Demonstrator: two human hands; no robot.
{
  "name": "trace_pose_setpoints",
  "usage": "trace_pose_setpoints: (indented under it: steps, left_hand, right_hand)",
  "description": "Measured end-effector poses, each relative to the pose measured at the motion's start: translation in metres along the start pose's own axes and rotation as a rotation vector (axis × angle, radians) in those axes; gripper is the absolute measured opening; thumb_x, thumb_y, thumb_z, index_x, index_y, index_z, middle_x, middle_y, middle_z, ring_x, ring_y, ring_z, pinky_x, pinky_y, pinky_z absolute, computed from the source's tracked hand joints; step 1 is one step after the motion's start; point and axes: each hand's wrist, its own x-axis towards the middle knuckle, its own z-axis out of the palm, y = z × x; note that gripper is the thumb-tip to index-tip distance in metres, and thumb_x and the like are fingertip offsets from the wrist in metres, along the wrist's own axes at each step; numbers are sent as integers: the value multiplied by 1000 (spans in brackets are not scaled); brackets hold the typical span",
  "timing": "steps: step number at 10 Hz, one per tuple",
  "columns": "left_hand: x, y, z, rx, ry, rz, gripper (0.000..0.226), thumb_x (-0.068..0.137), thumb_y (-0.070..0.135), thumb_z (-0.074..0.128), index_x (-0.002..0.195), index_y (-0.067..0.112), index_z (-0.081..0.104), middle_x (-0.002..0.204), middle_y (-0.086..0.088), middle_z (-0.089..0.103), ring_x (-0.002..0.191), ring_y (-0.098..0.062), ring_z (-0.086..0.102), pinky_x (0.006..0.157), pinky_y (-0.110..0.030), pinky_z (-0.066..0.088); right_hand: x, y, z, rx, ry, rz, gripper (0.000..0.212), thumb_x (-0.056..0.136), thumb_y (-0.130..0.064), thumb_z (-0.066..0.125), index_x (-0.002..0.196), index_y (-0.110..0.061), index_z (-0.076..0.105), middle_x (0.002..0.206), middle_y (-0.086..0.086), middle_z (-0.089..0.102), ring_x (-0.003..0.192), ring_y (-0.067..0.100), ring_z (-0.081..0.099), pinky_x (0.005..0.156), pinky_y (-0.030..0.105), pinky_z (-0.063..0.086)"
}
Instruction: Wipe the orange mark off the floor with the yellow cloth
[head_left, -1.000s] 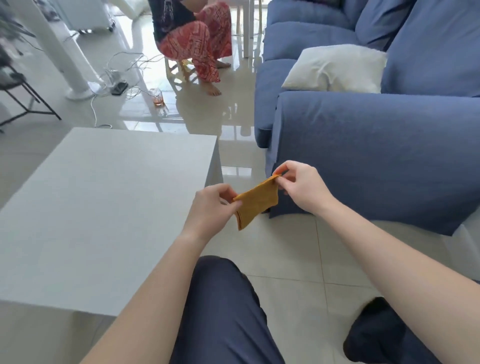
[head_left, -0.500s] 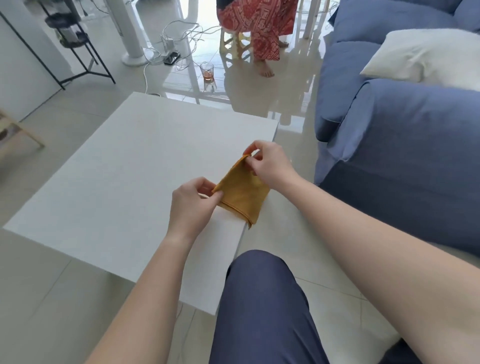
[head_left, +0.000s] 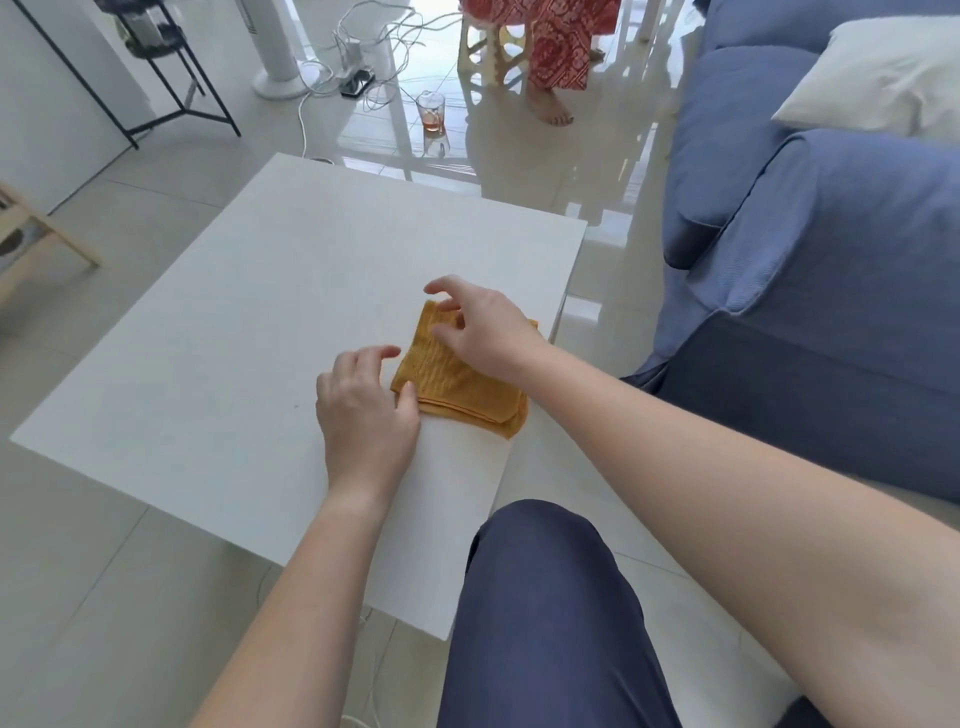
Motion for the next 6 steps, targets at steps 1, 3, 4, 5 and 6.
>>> trace_pose_setpoints:
  steps: [1, 3, 4, 5, 6]
  left_hand:
    - [-4, 5, 6, 56, 5, 101, 41, 99, 27, 69, 139, 21, 68, 144, -3, 64, 133, -31, 51, 107, -48, 43]
    - [-22, -4, 21, 242, -220, 58, 64, 107, 53, 47, 165, 27, 41, 172, 1, 36, 159, -33, 27, 122, -55, 26]
    - [-22, -1, 17, 244, -281, 40, 66, 107, 55, 44, 167, 30, 34, 176, 5, 27, 162, -29, 18, 126, -54, 20]
    - [-14, 12, 9, 187, -319, -46, 66, 105, 51, 54, 165, 26, 40, 176, -1, 27, 162, -32, 17, 126, -56, 21]
    - [-28, 33, -5, 72, -242, -13, 60, 103, 43, 63, 157, 18, 52, 170, -7, 39, 158, -33, 27, 126, -53, 25]
  right_hand:
    - [-12, 8, 10, -276, 38, -76, 50, 102, -27, 58, 151, -23, 51, 151, 1, 58, 141, 29, 46, 113, 49, 36]
    - [-36, 46, 25, -419, -98, -101, 63, 111, -49, 28, 168, -26, 16, 177, -6, 14, 163, 19, 7, 130, 43, 2]
    - [-36, 47, 16, -408, -152, -106, 64, 111, -51, 27, 169, -28, 10, 178, -7, 8, 163, 18, 2, 131, 43, -1]
    - [-44, 38, -4, -294, -174, -97, 65, 112, -45, 36, 169, -25, 12, 178, -3, 10, 163, 21, 5, 132, 45, 6]
    - [-79, 41, -50, -162, -102, -41, 53, 111, -36, 46, 162, -23, 39, 162, 5, 49, 151, 23, 42, 122, 39, 34]
